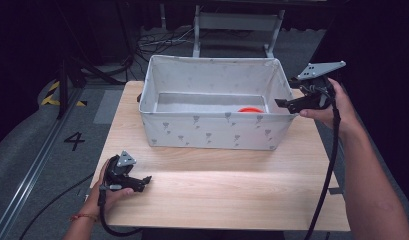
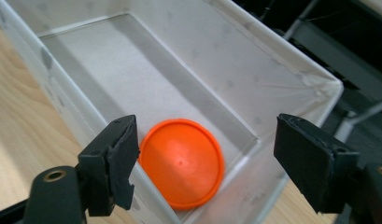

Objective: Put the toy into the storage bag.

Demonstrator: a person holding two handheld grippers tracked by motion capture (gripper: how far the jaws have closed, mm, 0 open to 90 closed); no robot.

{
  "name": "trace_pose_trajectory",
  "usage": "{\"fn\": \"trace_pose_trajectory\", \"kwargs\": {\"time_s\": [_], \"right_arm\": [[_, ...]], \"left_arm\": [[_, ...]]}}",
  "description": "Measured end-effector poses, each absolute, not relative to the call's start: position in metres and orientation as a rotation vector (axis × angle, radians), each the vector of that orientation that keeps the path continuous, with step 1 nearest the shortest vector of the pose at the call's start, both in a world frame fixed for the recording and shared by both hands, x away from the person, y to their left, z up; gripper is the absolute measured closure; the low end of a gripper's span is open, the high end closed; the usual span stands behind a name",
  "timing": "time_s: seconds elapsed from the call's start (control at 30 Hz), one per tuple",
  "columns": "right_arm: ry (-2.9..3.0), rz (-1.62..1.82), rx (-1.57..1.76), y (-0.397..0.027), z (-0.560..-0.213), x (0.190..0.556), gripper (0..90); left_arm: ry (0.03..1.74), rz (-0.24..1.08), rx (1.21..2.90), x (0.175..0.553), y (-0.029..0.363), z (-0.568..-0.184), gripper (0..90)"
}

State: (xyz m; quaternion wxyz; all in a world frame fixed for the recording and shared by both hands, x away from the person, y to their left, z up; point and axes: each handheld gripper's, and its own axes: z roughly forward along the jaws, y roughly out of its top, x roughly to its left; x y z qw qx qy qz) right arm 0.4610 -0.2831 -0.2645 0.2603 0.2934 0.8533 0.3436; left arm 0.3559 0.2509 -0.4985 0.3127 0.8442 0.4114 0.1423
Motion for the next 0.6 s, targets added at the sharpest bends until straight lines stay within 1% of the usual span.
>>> {"fn": "trace_pose_trajectory", "kwargs": {"time_s": [0.3,0.4,0.6], "right_arm": [[2.280,0.895,0.804,-0.290,-0.266,0.437,21.9],[2.280,0.898,0.787,-0.293,-0.268,0.426,23.6],[2.266,0.869,0.777,-0.298,-0.273,0.412,23.3]], "left_arm": [[1.086,0.375,2.227,0.356,0.251,-0.498,0.5],[1.082,0.382,2.228,0.356,0.251,-0.498,0.5],[1.083,0.383,2.227,0.356,0.251,-0.498,0.5]]}}
